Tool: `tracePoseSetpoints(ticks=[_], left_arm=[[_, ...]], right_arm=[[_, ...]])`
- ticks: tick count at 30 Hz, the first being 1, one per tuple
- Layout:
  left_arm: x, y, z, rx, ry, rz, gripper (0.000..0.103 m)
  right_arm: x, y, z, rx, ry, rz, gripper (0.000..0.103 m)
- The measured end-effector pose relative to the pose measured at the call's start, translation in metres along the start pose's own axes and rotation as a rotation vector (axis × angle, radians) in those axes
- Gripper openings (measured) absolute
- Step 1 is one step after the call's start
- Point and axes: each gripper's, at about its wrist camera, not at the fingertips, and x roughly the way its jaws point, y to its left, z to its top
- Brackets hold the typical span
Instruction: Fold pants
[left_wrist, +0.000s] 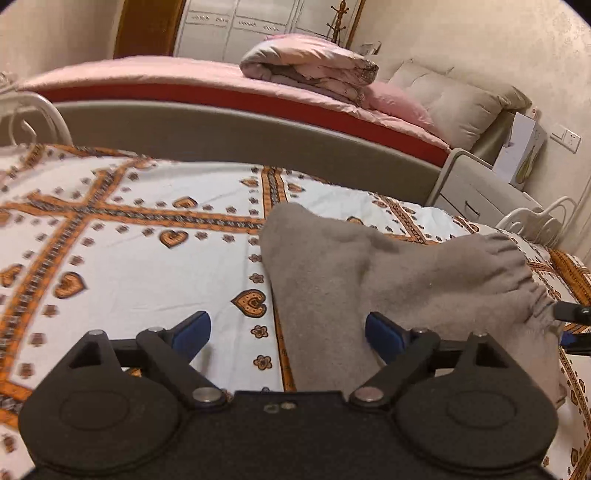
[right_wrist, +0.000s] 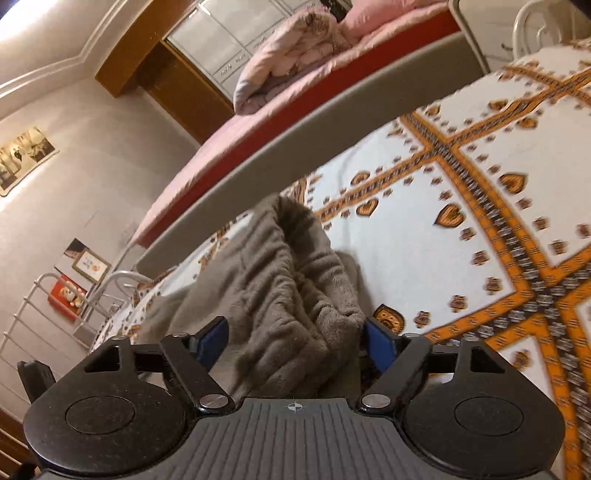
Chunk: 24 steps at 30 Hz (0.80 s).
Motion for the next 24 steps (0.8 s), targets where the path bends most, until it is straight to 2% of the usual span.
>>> tracePoseSetpoints(ticks=[3, 6, 14, 24], left_arm=[[-0.019, -0.007, 0.003, -0.011, -0.008, -0.013, 0.085], [-0.046, -0.021, -0.001, 0.026, -0.027, -0.019, 0.085], [-0.119, -0.037, -0.028, 0.036, -0.045, -0.033, 0.085], [-0.202, -0.033, -0.058, 0.046, -0.081, 0.041, 0.087]], right_arm=[[-0.026, 0.002, -0.005, 0.002, -0.009, 0.010, 0.082], [-0.047, 0.011, -0.013, -0.009, -0.005, 0.018, 0.082], [-0.101, 0.046, -0.047, -0.039, -0.022, 0.048, 0.084], [-0.175, 0.085, -0.092, -0.154, -0.102, 0.026, 0.090]])
